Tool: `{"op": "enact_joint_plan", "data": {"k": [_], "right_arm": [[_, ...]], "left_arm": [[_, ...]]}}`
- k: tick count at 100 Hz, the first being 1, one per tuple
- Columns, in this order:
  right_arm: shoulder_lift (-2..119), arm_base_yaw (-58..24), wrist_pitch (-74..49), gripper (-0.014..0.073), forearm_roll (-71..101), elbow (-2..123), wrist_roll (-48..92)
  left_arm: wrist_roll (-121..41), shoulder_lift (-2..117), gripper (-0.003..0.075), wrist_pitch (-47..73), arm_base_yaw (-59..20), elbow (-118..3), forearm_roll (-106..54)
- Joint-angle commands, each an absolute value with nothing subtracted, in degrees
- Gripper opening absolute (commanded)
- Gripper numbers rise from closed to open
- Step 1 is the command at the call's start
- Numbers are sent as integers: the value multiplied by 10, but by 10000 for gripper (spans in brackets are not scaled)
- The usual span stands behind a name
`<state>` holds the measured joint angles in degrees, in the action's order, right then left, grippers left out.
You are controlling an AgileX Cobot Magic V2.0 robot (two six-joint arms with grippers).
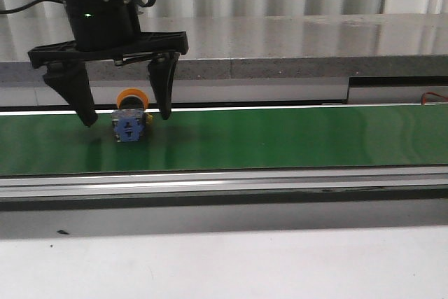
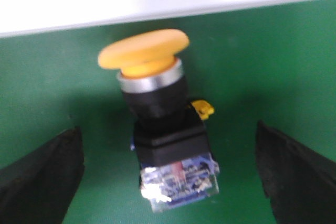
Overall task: Move button from right to left
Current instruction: 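Close the left gripper on the button and lift it off the belt, then carry the button with the left gripper and set it in the blue tray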
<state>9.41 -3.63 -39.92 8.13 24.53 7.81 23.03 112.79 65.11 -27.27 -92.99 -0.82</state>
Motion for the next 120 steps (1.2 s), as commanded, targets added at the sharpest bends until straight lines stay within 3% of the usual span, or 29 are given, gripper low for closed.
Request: {"op": "enact_joint_plan", "data": {"k": [1,9,28,40,80,120], "right_arm": [[100,-37,-356,-67,81,258,82],[100,-37,-356,-67,81,258,82],[100,-37,-356,-67,81,258,82],[100,-37,-356,-67,81,258,82],[100,-37,-356,-67,81,258,82],[100,-37,-357,-67,81,258,82]], "left_arm": [[242,1101,573,645,-269,-948,-4],[253,1101,487,646,-268,-948,0],[253,1101,200,659,-268,-948,0],[253,1101,106,663,-268,-948,9],[205,1081,94,725,-255,-1022,24],[85,1052,94,725,-133,-1024,21]]}}
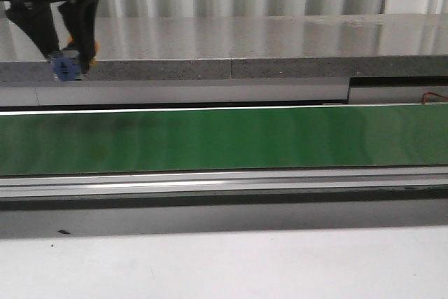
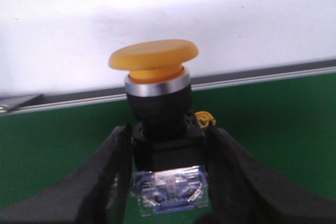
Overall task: Move button from right to left
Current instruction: 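Carry the button with the left gripper and set it in the blue tray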
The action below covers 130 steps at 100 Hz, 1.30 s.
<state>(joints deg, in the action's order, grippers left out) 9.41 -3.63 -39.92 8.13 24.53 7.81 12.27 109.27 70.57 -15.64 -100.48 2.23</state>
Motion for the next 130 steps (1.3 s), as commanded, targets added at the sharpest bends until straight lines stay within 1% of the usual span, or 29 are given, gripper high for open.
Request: {"op": "enact_joint_plan", "data": {"k": [1,40,78,95,104,130], "right_arm": [[100,-37,-357,-67,81,258,82],[100,-37,-357,-67,81,258,82],[100,-37,-357,-67,81,258,82],[100,-37,-357,-67,81,258,82],[100,-37,-357,-67,81,258,82],[100,-37,-357,-67,81,258,82]], "left_arm": [[81,1052,94,725,-128,-1024,21],[-51,1046,94,725,5,-1003,21],[-92,1046,94,725,133,-953,55],[-95,1046,94,725,173,-923,63],[-124,1053,94,725,190,-912,63],[-139,1105,94,716,221,-904,85]]}}
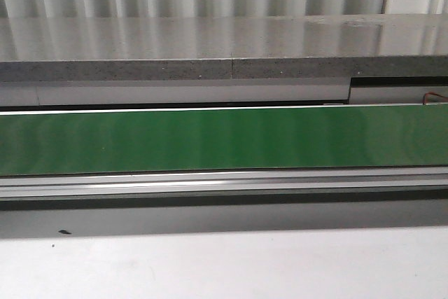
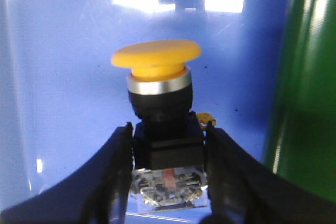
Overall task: Move button from right to left
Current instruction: 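Carry the button with the left gripper and set it in the blue tray, then open the left gripper and raise it away from the blue tray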
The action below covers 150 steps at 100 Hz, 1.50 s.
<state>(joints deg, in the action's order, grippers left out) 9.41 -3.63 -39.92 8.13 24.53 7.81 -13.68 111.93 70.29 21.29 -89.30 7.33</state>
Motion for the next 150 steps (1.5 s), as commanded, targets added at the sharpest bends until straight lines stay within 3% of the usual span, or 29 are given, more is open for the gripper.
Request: {"op": "enact_joint_plan", "data": {"k": [1,41,51,68,92,109,133,141,150], "right_arm": [[100,-37,-357,-67,81,258,82],[100,-37,-357,-67,81,258,82],[100,-37,-357,-67,81,258,82],[100,-37,-357,-67,81,258,82],[100,-37,-357,-67,81,258,82],[100,-37,-357,-67,81,258,82],[100,-37,-357,-67,81,258,82],[100,-37,-357,-67,81,258,82],[100,-37,-357,-67,81,258,82]], "left_arm": [[-139,1108,94,716,221,-904,86],[-216,1166,102,688,224,-904,90],[-222,1167,175,690,224,-904,81],[-229,1167,388,686,224,-904,77],[-214,1127,382,681,224,-904,69],[-158,1062,295,656,224,-904,69],[-74,972,33,631,204,-893,47],[-74,948,-19,617,189,-888,19],[-74,924,-20,603,169,-878,-21]]}}
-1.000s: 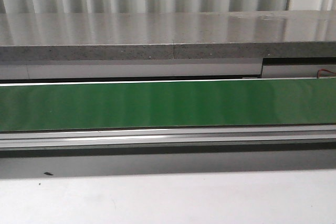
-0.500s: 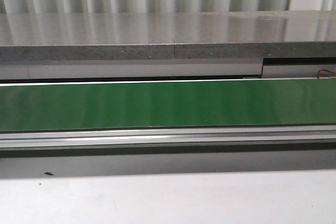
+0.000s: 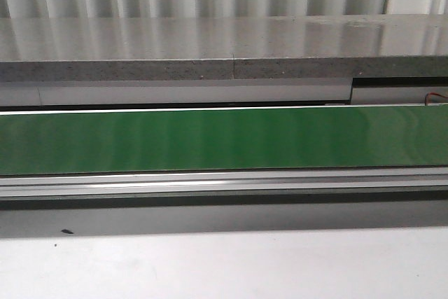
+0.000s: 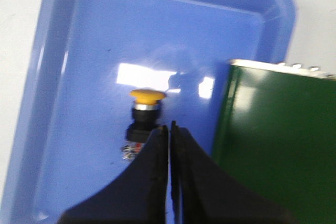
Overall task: Move button from right to left
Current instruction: 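Open the left gripper and raise it away from the blue tray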
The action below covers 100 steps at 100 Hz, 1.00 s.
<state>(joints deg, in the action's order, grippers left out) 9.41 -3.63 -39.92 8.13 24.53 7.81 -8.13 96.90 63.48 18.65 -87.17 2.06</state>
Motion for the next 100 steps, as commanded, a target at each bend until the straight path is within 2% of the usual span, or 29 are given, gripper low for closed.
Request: {"op": "enact_joint_plan", "data": {"k": [1,60,100], "right_arm": [[100,-37,-357,-67,81,258,82],[100,-37,-357,-67,81,258,82],[100,-37,-357,-67,81,258,82]], "left_arm": [[-74,921,-21,600,168,-876,-23],[-74,773,-21,453,-20,-687,-47],[-75,573,-20,350,-59,-506,-55]]}}
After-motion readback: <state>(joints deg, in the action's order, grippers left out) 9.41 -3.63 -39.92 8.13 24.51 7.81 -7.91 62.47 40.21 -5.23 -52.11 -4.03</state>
